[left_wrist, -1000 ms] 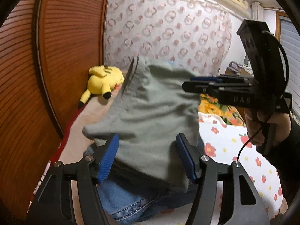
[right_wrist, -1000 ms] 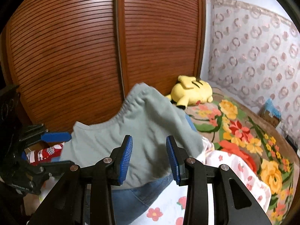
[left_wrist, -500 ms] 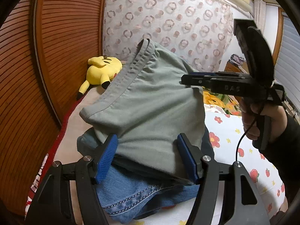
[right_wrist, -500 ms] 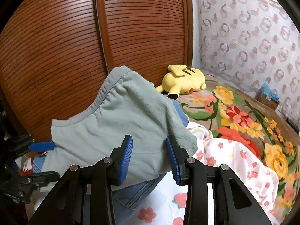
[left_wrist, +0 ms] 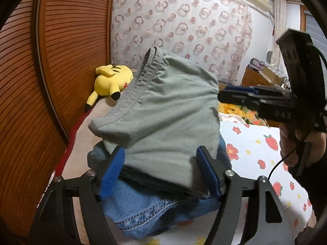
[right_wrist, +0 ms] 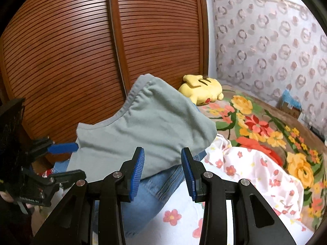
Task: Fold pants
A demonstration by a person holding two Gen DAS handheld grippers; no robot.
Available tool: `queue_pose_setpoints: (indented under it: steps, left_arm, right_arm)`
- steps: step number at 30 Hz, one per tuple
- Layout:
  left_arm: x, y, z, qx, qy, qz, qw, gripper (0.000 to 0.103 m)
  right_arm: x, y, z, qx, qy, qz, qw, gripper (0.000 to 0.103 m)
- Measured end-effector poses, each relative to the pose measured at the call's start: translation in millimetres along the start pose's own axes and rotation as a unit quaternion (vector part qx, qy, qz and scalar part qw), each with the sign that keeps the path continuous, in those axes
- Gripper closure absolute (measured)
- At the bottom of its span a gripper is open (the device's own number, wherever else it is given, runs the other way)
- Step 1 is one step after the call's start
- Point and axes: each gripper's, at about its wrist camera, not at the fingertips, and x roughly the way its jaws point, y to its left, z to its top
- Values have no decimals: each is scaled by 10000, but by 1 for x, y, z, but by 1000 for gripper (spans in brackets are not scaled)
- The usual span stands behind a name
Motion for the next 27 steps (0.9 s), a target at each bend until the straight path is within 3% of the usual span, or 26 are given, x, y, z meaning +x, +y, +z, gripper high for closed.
queue_pose_setpoints:
  steps: [2, 3, 10, 18, 27]
  left_arm:
    - [-5, 0, 0, 40, -38, 12, 10000, 28]
    - [-7, 0, 0, 56, -69, 33, 10000, 20]
    - [-30, -5, -1, 104, -370, 57, 9992, 15]
    - [-55, -10, -1, 237, -580, 167, 9979, 15]
    - [-65, -21, -9, 181, -477, 183, 9985, 15]
  right_arm:
    - [-6, 4, -3, 24, -35, 2, 10000, 64]
    - [-9, 6, -4, 38, -59, -8, 10000, 64]
    - [-31, 18, -19, 108, -161, -30, 9998, 64]
    - [-55, 29, -30, 170, -275, -101, 9994, 58]
    - [-73, 42, -50, 313, -295, -213, 9988, 48]
